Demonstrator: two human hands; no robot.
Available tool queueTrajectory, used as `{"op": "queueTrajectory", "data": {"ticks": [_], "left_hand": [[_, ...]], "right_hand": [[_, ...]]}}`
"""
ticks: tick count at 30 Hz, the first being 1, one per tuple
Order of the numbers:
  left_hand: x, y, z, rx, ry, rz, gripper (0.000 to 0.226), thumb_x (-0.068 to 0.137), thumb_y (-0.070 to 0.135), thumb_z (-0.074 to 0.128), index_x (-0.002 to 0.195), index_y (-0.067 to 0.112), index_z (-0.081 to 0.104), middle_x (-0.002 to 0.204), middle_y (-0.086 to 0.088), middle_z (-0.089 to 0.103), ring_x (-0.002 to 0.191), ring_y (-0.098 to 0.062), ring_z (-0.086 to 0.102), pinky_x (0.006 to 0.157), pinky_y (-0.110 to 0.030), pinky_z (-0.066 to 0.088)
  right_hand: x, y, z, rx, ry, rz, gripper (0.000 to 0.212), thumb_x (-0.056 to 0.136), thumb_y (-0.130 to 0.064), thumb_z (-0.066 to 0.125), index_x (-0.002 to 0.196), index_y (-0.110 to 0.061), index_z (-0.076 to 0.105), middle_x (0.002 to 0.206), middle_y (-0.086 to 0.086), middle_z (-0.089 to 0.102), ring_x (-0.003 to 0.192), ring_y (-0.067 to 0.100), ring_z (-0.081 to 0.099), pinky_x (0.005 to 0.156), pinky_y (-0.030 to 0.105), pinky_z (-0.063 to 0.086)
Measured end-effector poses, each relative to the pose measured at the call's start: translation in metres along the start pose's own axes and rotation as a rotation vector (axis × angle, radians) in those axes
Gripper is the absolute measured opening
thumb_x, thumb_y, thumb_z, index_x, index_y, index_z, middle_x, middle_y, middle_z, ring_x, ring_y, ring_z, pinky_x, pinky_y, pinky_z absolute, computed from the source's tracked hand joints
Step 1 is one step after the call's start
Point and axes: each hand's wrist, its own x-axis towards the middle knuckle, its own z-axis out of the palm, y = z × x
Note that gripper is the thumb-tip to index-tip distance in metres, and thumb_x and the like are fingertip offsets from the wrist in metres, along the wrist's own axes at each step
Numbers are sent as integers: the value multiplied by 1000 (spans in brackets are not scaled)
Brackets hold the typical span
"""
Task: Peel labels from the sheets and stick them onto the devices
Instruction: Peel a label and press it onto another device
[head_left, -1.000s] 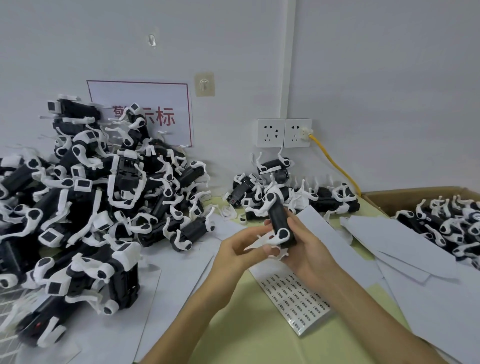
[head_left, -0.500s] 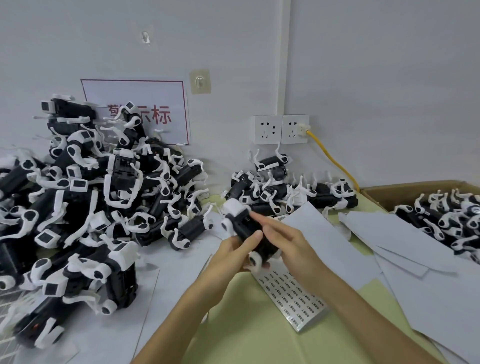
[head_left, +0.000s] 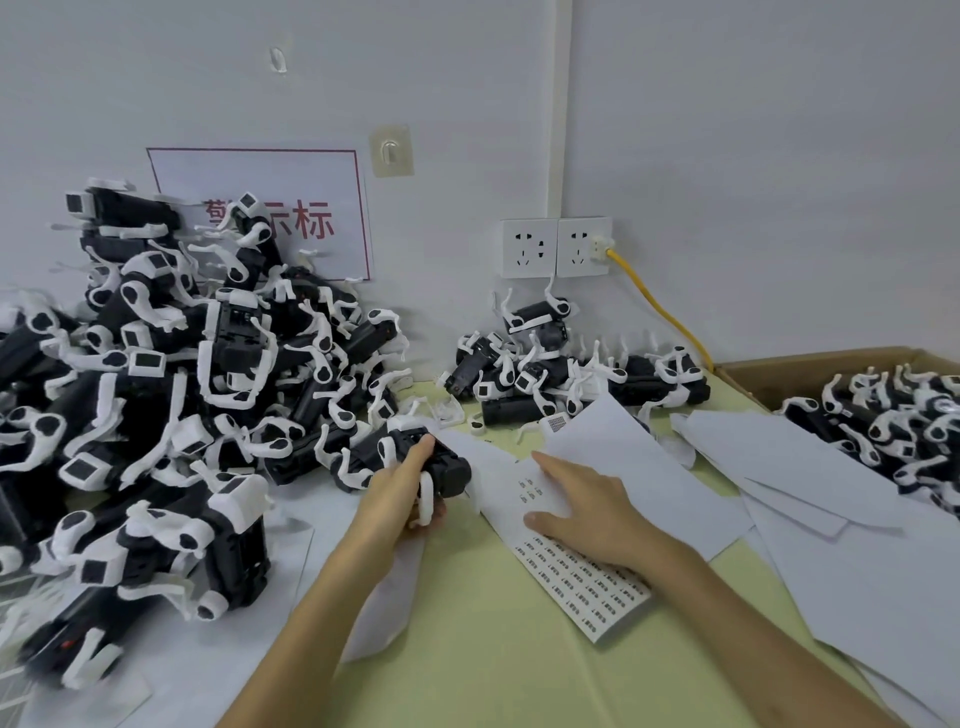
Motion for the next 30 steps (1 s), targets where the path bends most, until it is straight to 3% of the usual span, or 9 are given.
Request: {"op": "queueTrajectory", "data": {"ticks": [3, 6, 8, 12, 17, 21, 24, 27, 30], "left_hand": [[-1, -1, -1, 277, -50, 118, 86, 99, 65, 45, 38, 6, 55, 46, -10, 57, 54, -18, 64, 65, -21, 50], [-8, 0, -2, 443, -80, 202, 91, 102, 66, 39, 41, 1, 60, 49, -10, 63, 60, -15, 68, 60, -10, 47], [-9, 2, -4, 550, -17, 217, 90, 103, 67, 37, 51, -1, 68, 56, -9, 70, 64, -14, 69, 61, -13, 47], [-11, 8, -7, 700, 180, 236, 86, 101, 68, 42, 67, -5, 72, 58, -8, 71, 63, -22, 70, 70, -35, 58], [-20, 18, -11, 898, 445, 400, 71, 96, 62, 59, 47, 16, 38, 35, 5, 33, 41, -16, 38, 47, -27, 29], [-23, 15, -7, 732, 526, 708, 42, 97, 39, 65, 61, 23, 51, 53, 10, 50, 53, -11, 45, 51, -28, 33], [-33, 20, 5, 623, 450, 932, 10, 98, 36, 63, 98, 29, 70, 89, 18, 67, 83, -6, 57, 72, -29, 46], [-37, 21, 12, 527, 218, 921, 40, 92, 43, 64, 130, 31, 62, 119, 22, 66, 101, -2, 60, 94, -26, 45], [-40, 20, 16, 415, -6, 876, 57, 93, 39, 74, 145, 34, 51, 137, 29, 57, 113, 9, 58, 96, -10, 41]], "right_hand": [[0, -3, -1, 116, 54, -20, 82, 87, -48, 74, 156, -39, 29, 147, -14, 51, 139, 13, 41, 117, 36, 22], [-3, -7, 0, 189, 80, -37, 81, 83, -36, 81, 151, -40, 37, 137, -14, 57, 129, 8, 50, 114, 36, 34], [-4, -9, 1, 261, 118, -52, 81, 81, -25, 83, 148, -40, 41, 131, -13, 57, 114, 5, 57, 100, 27, 46], [-4, -13, -1, 398, 252, -61, 73, 79, -2, 76, 132, -47, 50, 116, -12, 56, 81, 1, 61, 68, 13, 50], [-4, -14, -11, 539, 412, -63, 58, 87, 1, 69, 129, -36, 59, 97, -6, 70, 71, -2, 61, 63, 11, 48], [-7, -17, -17, 563, 548, -169, 58, 92, 2, 63, 134, -36, 52, 103, -7, 69, 75, 1, 63, 66, 13, 49], [-9, -20, -18, 511, 599, -275, 62, 92, 6, 58, 135, -39, 52, 106, -14, 65, 83, 4, 63, 67, 11, 46], [-15, -26, -19, 416, 602, -396, 58, 93, 3, 55, 134, -38, 56, 107, -23, 64, 87, 7, 62, 71, 9, 46], [-20, -34, -15, 333, 605, -518, 50, 93, 0, 57, 133, -28, 60, 112, -34, 61, 91, -7, 60, 79, 4, 42]]}}
